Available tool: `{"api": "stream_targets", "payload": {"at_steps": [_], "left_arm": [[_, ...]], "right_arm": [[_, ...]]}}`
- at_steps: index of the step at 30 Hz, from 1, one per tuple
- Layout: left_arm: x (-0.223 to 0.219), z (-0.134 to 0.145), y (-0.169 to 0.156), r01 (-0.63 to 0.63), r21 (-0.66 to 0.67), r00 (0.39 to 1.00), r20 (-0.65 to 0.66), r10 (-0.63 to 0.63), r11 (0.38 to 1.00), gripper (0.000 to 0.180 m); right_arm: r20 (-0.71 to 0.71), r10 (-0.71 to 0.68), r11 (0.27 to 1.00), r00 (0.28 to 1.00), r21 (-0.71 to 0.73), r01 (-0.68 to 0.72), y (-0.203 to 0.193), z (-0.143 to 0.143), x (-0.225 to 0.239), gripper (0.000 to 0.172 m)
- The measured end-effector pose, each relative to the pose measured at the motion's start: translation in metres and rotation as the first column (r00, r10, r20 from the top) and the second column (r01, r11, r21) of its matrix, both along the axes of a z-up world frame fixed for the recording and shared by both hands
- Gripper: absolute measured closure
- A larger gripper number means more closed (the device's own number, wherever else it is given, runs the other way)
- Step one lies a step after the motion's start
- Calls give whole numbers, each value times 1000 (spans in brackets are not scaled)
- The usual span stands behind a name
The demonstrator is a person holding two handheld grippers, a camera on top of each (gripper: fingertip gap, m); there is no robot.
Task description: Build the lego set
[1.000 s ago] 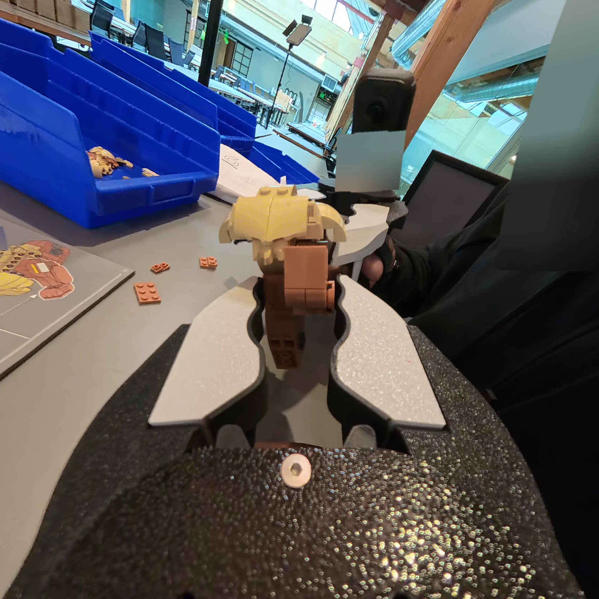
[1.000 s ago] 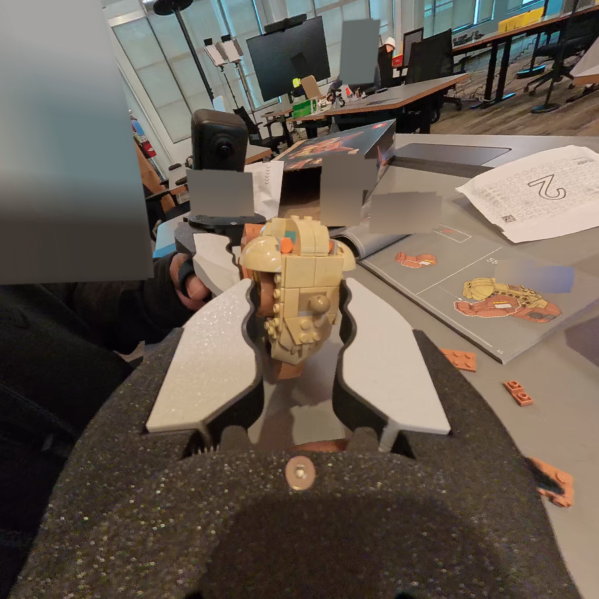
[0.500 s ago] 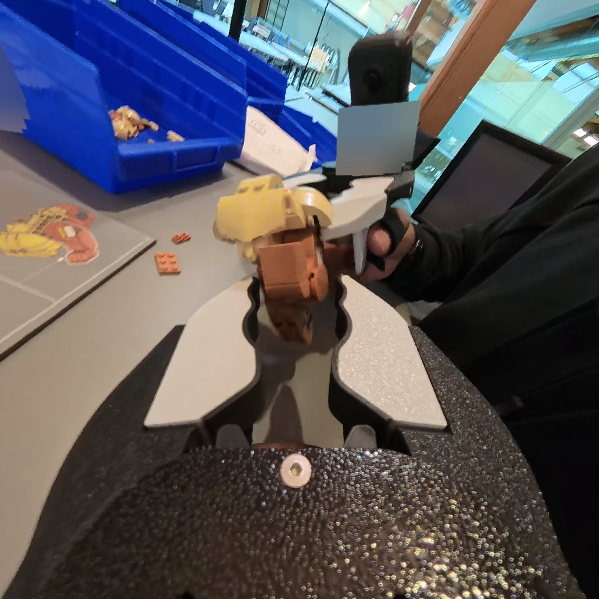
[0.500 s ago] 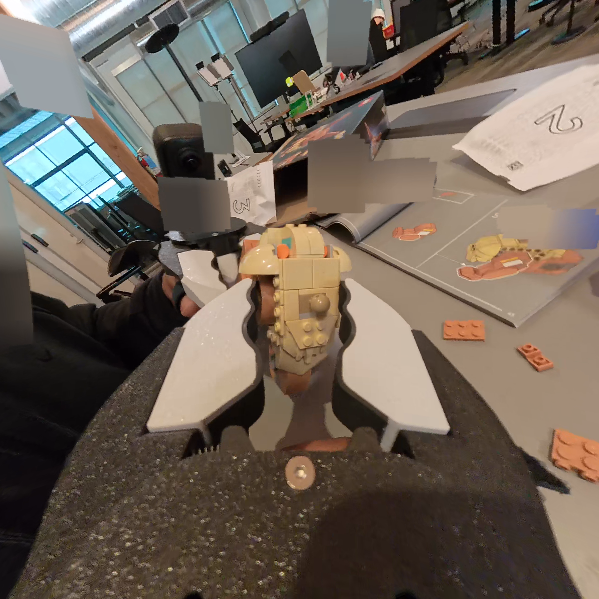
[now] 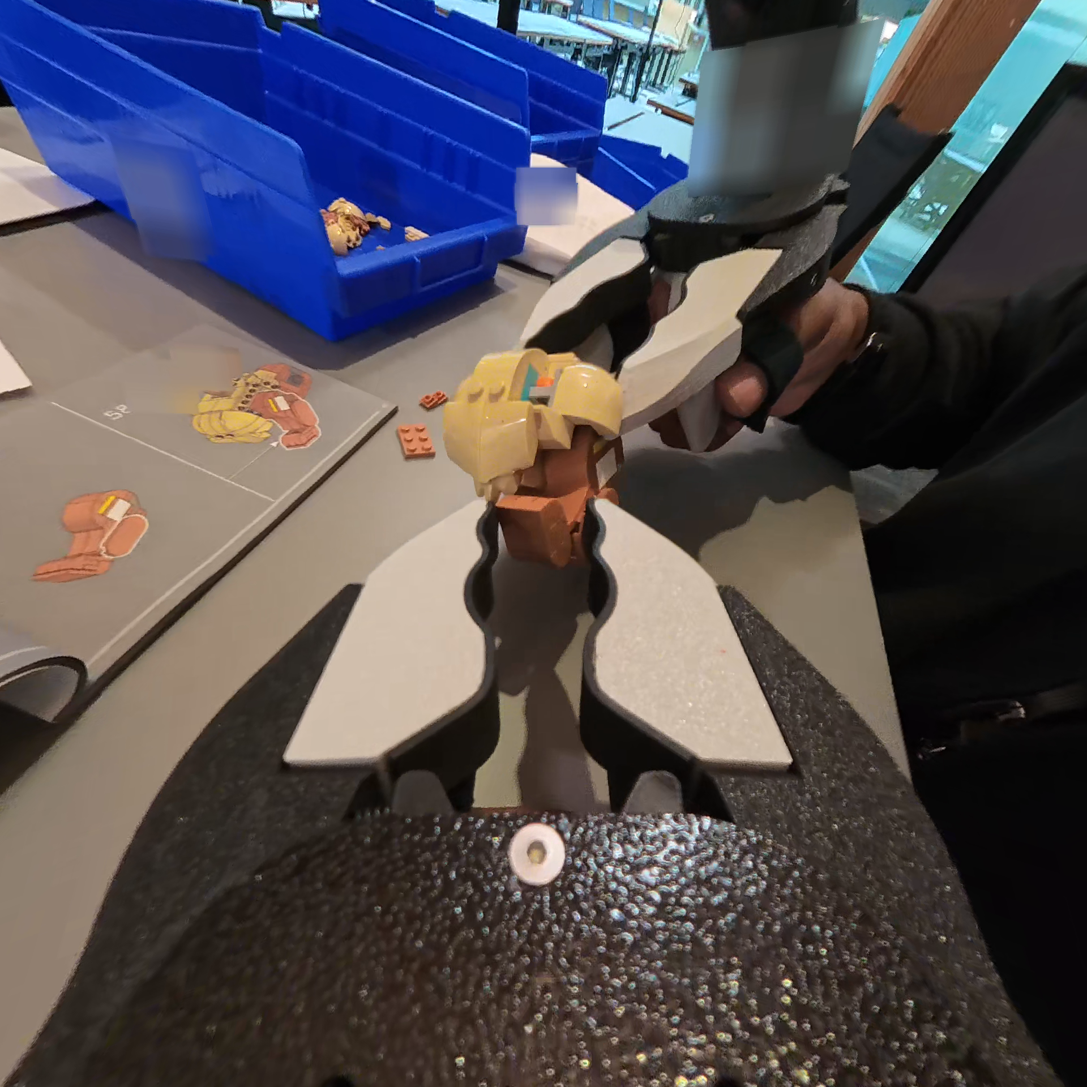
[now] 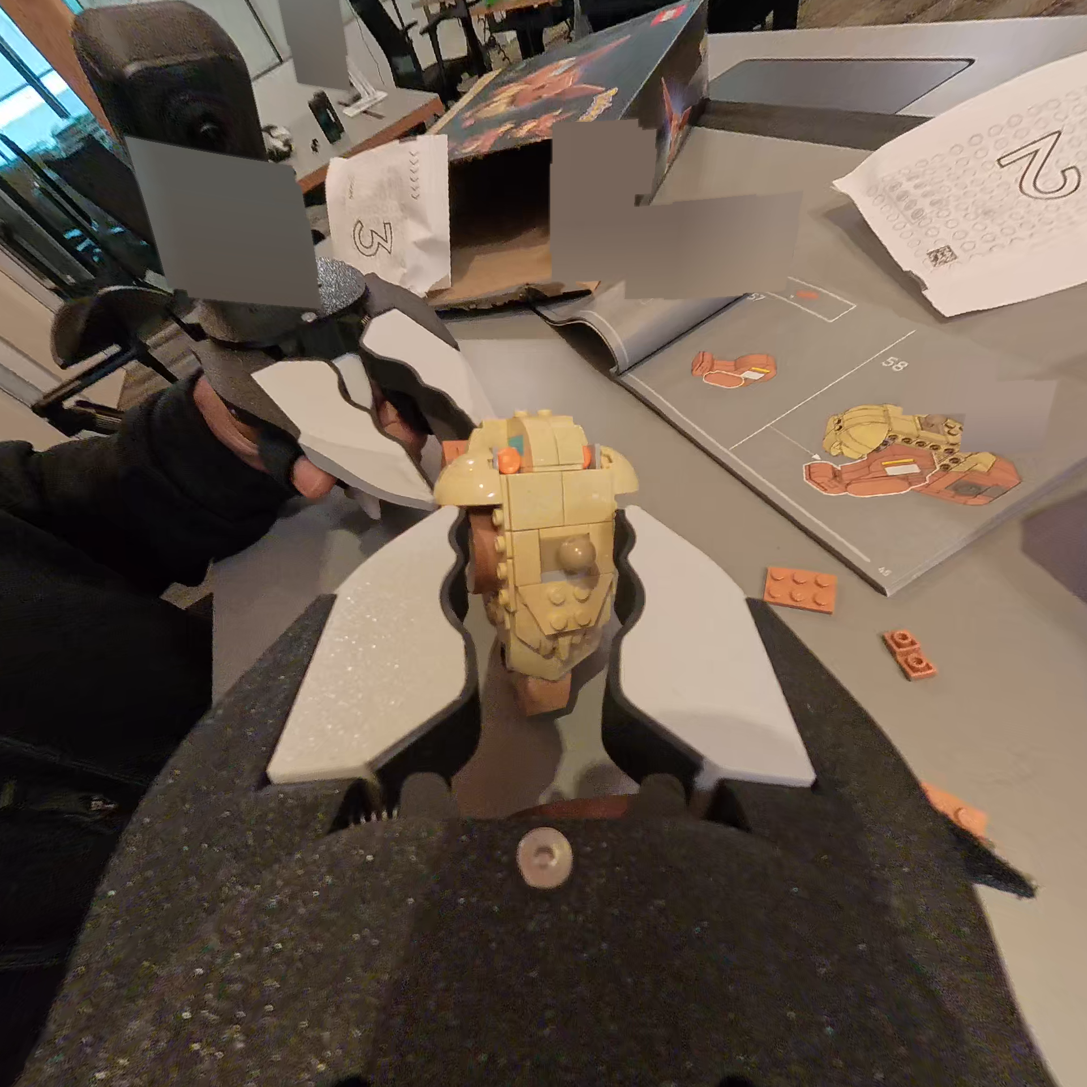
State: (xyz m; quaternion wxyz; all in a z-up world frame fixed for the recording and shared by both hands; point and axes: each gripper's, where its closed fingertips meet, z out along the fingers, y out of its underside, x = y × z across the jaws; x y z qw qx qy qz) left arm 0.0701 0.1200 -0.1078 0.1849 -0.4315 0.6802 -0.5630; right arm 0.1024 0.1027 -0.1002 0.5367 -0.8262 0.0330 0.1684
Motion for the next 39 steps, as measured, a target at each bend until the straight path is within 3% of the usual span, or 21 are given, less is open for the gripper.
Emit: {"api": "stream_targets", "payload": {"at_steps": [13, 20, 23, 29, 34, 39], "left_arm": [[-4, -7, 1, 49, -73, 996, -65, -53, 996, 160], [-2, -8, -3, 61, -75, 996, -67, -66, 995, 160], [-2, -9, -5, 65, -67, 995, -72, -70, 996, 160], [0, -14, 0, 19, -79, 992, -120, -29, 997, 153], [0, -16, 12, -101, -222, 970, -239, 46, 970, 151], [-2, -27, 8, -138, -240, 945, -322, 55, 961, 152]], "right_arm": [[-45, 49, 999, 998, 4, -49, -4, -2, -1, 117], [-71, 137, 978, 988, -151, -147, -16, -26, -5, 113], [-115, 173, 965, 978, -177, -192, -16, -32, -11, 118], [-77, 174, 969, 982, -167, -185, -14, -36, -8, 120], [17, 131, 988, 991, -89, -129, -11, -27, -8, 125], [-25, 104, 995, 994, 1, -104, -8, -15, -6, 128]]}}
